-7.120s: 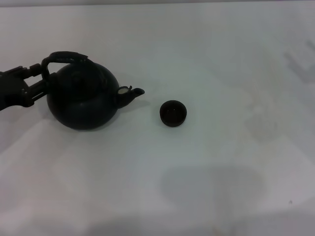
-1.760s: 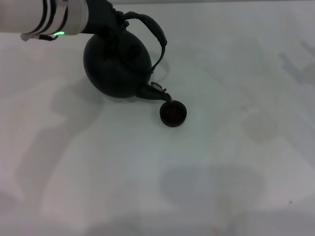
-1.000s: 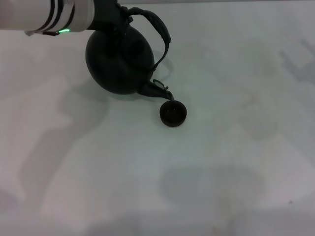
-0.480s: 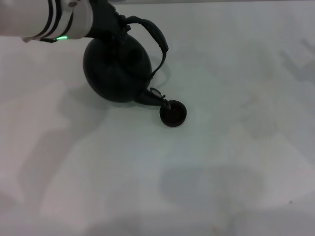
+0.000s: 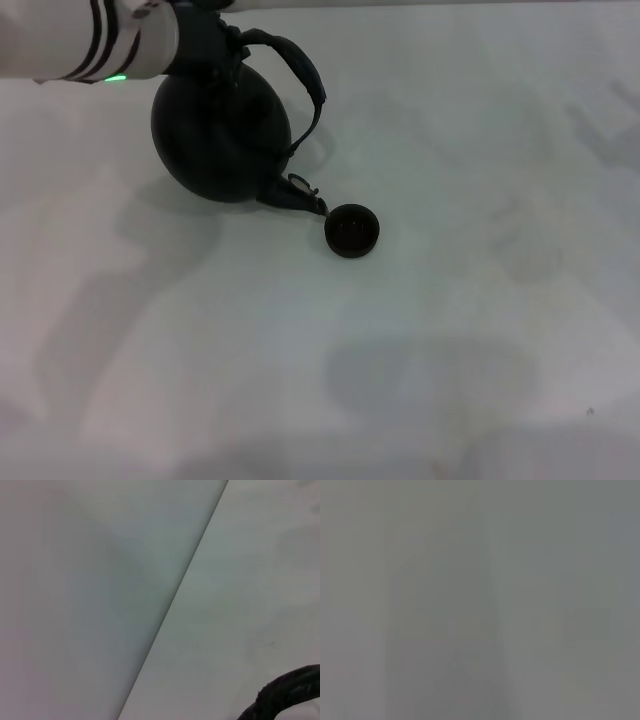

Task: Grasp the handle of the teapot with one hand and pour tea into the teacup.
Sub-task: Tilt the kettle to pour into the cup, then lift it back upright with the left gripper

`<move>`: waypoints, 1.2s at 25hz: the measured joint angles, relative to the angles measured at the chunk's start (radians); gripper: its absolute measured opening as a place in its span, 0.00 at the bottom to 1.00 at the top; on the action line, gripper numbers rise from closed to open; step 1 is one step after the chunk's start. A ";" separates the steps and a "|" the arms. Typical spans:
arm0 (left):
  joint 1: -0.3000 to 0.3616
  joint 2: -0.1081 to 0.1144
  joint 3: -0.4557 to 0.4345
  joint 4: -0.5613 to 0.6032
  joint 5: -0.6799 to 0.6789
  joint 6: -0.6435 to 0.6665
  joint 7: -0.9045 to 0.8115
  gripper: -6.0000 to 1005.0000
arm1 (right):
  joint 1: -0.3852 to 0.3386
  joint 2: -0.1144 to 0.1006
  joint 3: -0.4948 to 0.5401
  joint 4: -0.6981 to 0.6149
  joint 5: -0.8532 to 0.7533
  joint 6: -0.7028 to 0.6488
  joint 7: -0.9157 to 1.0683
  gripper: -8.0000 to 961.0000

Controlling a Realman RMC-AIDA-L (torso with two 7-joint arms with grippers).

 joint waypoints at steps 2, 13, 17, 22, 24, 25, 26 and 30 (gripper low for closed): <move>0.001 0.000 0.005 0.001 0.011 0.000 -0.003 0.14 | 0.000 0.000 0.000 0.000 0.000 0.000 0.000 0.85; -0.012 -0.001 0.031 0.013 0.049 -0.009 -0.039 0.13 | 0.005 0.000 0.000 0.011 0.000 -0.016 -0.010 0.85; -0.018 -0.002 0.032 0.013 0.048 -0.009 -0.045 0.13 | 0.005 0.000 0.000 0.012 0.000 -0.016 -0.010 0.85; -0.026 -0.002 0.044 0.013 0.045 -0.010 -0.052 0.13 | 0.005 0.000 0.000 0.012 0.000 -0.016 -0.010 0.85; -0.029 -0.002 0.049 0.013 0.044 -0.011 -0.052 0.13 | 0.005 0.000 0.000 0.012 0.000 -0.016 -0.010 0.85; -0.031 -0.002 0.053 0.013 0.044 -0.011 -0.052 0.13 | 0.005 0.000 0.000 0.012 0.000 -0.016 -0.010 0.85; -0.032 -0.002 0.055 0.013 0.044 -0.011 -0.053 0.13 | 0.005 0.000 0.000 0.012 0.000 -0.016 -0.010 0.85; -0.041 -0.002 0.065 0.011 0.047 -0.005 -0.061 0.13 | 0.005 0.000 0.000 0.012 0.000 -0.016 -0.010 0.85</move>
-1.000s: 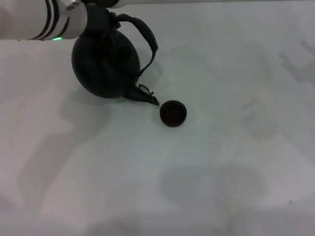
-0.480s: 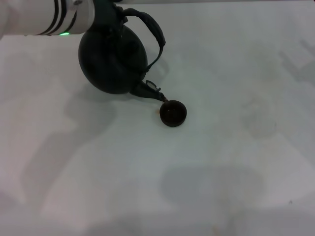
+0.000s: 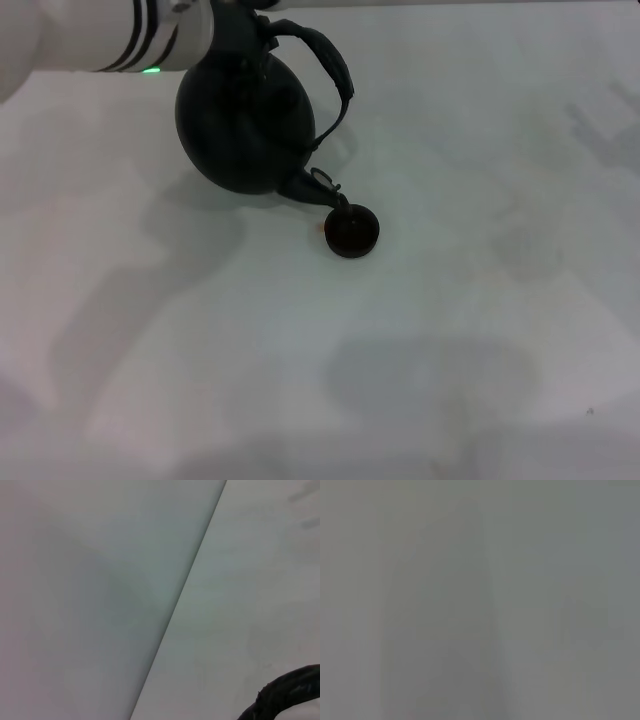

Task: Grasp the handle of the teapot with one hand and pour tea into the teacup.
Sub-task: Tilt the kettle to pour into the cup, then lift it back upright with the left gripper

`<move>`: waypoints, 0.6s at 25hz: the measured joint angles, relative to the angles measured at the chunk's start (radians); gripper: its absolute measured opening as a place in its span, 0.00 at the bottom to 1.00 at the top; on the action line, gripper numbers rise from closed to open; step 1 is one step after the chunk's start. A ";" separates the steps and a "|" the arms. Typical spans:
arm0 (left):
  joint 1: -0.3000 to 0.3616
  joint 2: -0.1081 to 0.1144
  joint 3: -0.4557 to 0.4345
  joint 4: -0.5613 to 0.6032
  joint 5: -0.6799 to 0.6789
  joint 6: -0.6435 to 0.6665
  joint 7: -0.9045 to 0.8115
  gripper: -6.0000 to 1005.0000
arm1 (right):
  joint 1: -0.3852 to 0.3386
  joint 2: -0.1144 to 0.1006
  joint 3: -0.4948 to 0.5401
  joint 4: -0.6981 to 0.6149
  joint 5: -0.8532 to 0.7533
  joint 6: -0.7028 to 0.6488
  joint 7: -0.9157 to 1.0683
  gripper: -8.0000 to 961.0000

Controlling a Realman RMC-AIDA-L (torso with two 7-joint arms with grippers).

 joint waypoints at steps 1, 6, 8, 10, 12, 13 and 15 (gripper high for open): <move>-0.001 0.000 0.003 -0.001 0.002 0.001 -0.001 0.13 | 0.000 0.000 0.000 0.000 0.000 0.000 0.000 0.85; -0.012 0.000 0.006 -0.006 0.002 0.012 -0.001 0.13 | 0.001 0.000 0.000 0.000 0.000 0.000 0.000 0.85; -0.014 0.001 0.006 -0.007 0.002 0.014 0.001 0.13 | 0.004 0.000 0.000 0.000 0.000 0.000 0.000 0.85; -0.014 0.002 0.008 -0.008 0.003 0.015 0.002 0.13 | 0.007 0.000 0.000 0.000 0.000 -0.001 0.000 0.85; -0.019 0.002 0.014 -0.010 0.002 0.018 0.002 0.13 | 0.011 0.000 0.000 0.000 0.000 -0.008 0.000 0.85; -0.019 0.002 0.014 -0.010 0.002 0.018 0.002 0.13 | 0.011 0.000 0.000 0.000 0.000 -0.008 0.000 0.85; -0.026 0.003 0.015 -0.015 0.002 0.023 0.002 0.13 | 0.013 0.000 0.000 0.000 0.000 -0.009 0.000 0.85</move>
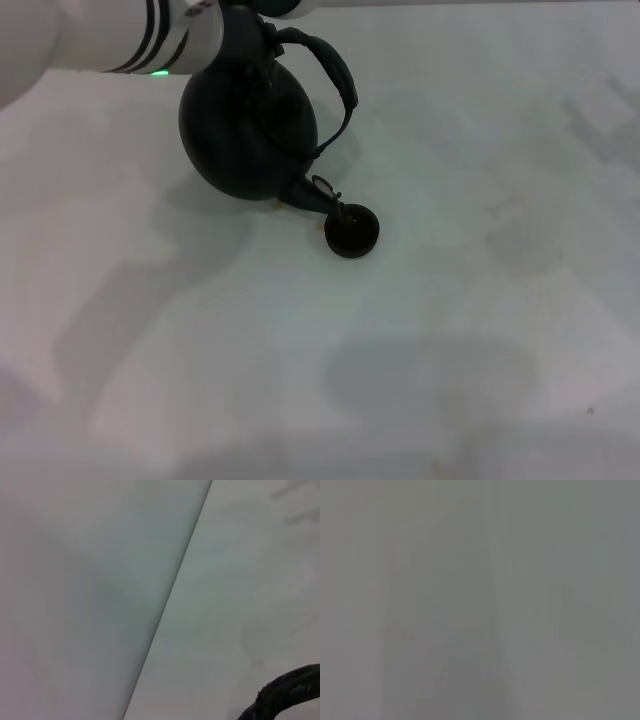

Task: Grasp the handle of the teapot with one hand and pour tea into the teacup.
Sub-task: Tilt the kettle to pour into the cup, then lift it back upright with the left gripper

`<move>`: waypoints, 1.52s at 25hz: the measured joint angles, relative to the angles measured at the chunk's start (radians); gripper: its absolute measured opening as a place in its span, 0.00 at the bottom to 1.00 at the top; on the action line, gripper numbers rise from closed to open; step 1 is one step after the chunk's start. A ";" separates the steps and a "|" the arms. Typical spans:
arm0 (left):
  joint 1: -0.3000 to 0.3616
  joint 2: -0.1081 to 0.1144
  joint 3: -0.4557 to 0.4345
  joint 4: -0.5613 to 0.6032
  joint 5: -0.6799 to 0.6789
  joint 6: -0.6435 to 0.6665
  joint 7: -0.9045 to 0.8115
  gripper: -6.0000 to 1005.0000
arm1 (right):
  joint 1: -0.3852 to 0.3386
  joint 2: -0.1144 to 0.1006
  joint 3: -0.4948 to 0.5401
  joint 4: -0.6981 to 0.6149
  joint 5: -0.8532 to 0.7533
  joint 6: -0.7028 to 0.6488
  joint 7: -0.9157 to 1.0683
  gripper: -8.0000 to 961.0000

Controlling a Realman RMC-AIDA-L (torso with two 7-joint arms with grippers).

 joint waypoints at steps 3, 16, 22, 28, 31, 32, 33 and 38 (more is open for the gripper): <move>-0.008 0.000 0.001 -0.007 0.000 0.005 0.002 0.13 | 0.001 0.000 0.000 0.000 0.000 -0.001 0.000 0.85; -0.039 0.002 0.003 -0.021 0.001 0.019 0.004 0.13 | 0.002 0.000 0.000 0.001 0.000 -0.014 0.000 0.85; -0.050 0.002 0.003 -0.029 0.001 0.020 0.012 0.13 | 0.003 0.000 0.000 0.008 0.000 -0.016 0.000 0.85; -0.056 0.004 0.004 -0.033 0.002 0.022 0.017 0.13 | 0.008 0.000 0.000 0.009 0.000 -0.018 0.000 0.85; -0.057 0.005 0.004 -0.034 0.002 0.022 0.017 0.13 | 0.011 0.000 0.000 0.011 0.000 -0.021 0.000 0.85; -0.057 0.005 0.004 -0.034 0.002 0.022 0.017 0.13 | 0.012 0.000 0.000 0.011 0.000 -0.023 -0.001 0.85; -0.059 0.005 0.004 -0.034 0.002 0.022 0.017 0.13 | 0.012 0.000 0.000 0.011 0.000 -0.024 -0.001 0.85; -0.073 0.005 0.004 -0.050 0.001 0.022 0.018 0.13 | 0.014 0.000 0.000 0.011 0.000 -0.029 -0.001 0.85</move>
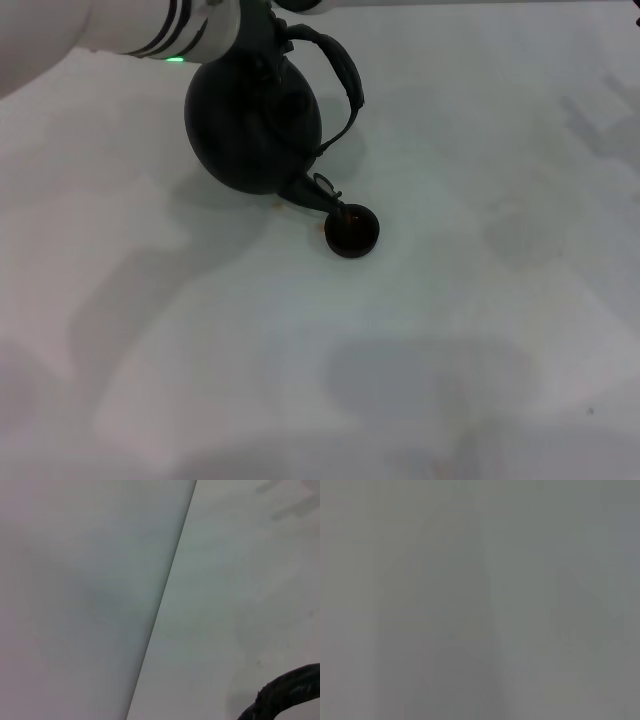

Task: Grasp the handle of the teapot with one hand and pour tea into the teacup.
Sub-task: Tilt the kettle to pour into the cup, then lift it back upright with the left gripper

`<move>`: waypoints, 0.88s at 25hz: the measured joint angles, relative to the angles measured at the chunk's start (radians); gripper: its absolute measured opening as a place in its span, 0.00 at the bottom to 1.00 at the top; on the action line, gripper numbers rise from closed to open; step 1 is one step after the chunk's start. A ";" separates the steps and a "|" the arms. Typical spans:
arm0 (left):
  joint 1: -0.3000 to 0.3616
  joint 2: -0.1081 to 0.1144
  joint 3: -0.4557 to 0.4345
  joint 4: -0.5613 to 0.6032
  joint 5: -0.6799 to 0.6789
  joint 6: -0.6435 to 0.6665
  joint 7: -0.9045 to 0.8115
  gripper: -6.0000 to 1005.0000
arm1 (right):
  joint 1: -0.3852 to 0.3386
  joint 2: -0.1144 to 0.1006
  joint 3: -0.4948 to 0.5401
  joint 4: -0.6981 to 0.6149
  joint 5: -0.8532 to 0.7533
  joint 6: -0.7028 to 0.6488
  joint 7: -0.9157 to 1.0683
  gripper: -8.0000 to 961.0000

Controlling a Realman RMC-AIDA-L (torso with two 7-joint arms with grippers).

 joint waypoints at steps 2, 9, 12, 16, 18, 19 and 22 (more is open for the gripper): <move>-0.006 0.000 0.000 -0.007 0.000 0.000 0.000 0.13 | 0.000 0.000 0.000 0.000 0.000 0.000 0.000 0.85; -0.021 0.001 -0.001 -0.018 0.000 0.003 0.010 0.13 | 0.000 0.000 0.000 0.000 0.000 -0.001 0.000 0.85; -0.026 0.002 -0.001 -0.022 0.000 0.005 0.010 0.13 | 0.000 0.000 0.000 -0.001 0.000 -0.001 -0.003 0.85; -0.030 0.002 -0.004 -0.026 0.000 0.006 0.011 0.13 | 0.001 0.000 0.000 0.000 0.000 -0.002 -0.004 0.85; -0.030 0.001 -0.005 -0.026 0.000 0.006 0.011 0.13 | 0.002 0.000 0.000 -0.001 0.000 -0.006 -0.005 0.85; -0.030 0.001 -0.005 -0.026 0.000 0.006 0.011 0.13 | 0.002 0.000 0.000 -0.001 0.000 -0.008 -0.005 0.85; -0.030 0.000 -0.005 -0.026 0.000 0.006 0.011 0.13 | 0.002 0.000 0.000 -0.001 0.000 -0.010 -0.006 0.85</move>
